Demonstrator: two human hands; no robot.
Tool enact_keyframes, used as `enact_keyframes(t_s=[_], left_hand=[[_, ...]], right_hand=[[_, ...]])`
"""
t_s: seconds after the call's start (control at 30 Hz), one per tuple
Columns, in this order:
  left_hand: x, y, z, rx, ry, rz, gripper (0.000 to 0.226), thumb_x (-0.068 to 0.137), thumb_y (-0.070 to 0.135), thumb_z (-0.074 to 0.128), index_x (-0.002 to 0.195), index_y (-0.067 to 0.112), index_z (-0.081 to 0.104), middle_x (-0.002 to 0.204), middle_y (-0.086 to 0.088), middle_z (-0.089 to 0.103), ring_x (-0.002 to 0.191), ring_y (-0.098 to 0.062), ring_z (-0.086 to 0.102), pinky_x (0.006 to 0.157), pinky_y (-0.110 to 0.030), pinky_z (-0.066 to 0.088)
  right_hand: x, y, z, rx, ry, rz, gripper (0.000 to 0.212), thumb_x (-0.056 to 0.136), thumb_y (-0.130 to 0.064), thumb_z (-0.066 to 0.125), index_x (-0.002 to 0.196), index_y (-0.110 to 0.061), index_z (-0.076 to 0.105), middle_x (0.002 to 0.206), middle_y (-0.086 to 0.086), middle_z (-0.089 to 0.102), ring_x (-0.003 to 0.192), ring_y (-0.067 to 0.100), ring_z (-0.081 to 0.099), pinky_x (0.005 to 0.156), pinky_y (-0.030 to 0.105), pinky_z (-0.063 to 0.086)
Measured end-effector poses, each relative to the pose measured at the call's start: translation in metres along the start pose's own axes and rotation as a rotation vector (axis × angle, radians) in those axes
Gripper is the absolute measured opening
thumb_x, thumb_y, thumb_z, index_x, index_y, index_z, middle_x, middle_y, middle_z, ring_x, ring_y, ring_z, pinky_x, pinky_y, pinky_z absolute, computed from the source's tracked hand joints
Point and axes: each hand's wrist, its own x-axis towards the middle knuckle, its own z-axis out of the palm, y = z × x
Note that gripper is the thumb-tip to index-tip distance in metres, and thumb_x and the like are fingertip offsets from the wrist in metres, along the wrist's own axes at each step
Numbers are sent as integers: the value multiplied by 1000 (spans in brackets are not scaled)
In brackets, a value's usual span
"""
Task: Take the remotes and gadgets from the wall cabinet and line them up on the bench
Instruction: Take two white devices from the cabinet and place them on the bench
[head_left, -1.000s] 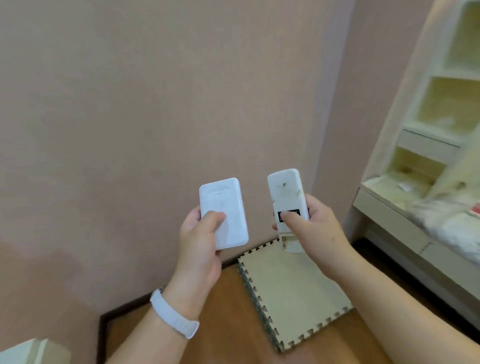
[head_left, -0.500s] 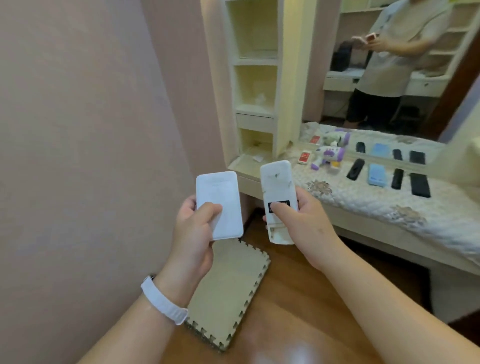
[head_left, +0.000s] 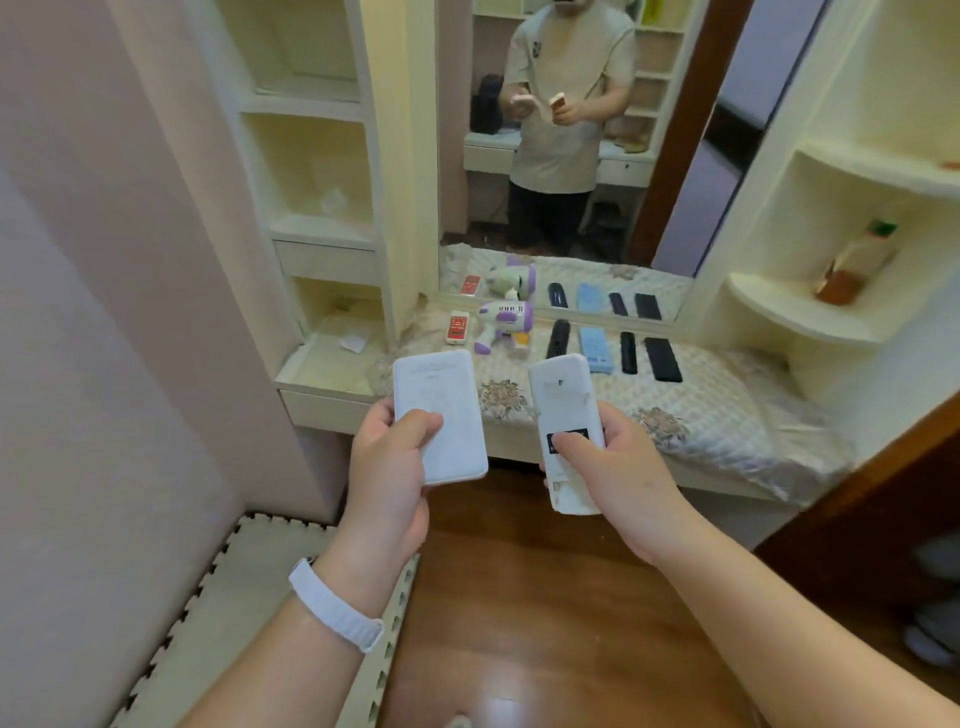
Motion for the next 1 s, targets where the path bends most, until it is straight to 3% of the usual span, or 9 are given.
enact_keyframes(t_s=[0.23,0.33,0.6,0.83,1.0], left_hand=[[101,-2,-1,-27,-16,-73,24,90,1,50,109,17,54,98,-4,63,83,-19,62,62,-33,52],[131,-5,5,-3,-13,-84,27,89,1,51,110,17,54,101,-5,64,87,-20,62,59,-30,52],[193,-33,42,78,-47,-129,25,88,1,53,105,18,56,108,-8,65,94,-26,63,56,-31,52],[253,-67,98,173,-31,-157,28,87,1,54,112,12,55,111,-10,67,93,-25,65,54,-28,49],[291,-91,144,243,2,-216,23,88,2,55,106,15,56,106,-8,66,92,-25,65,61,-33,51]], right_hand=[[79,-3,21,-106,73,33,14,93,-20,58,98,-32,62,96,6,67,91,29,65,73,41,58],[102,1,20,-101,77,59,14,92,-21,59,100,-31,62,98,7,68,91,30,66,79,48,58],[164,21,-5,-30,142,105,14,93,-19,59,95,-32,62,94,5,68,85,23,65,65,32,55],[237,50,-41,-7,153,163,17,94,-17,59,91,-34,60,97,8,68,92,31,65,76,45,57],[301,66,-74,31,132,218,17,92,-15,60,88,-32,61,95,4,69,92,30,67,79,45,56]])
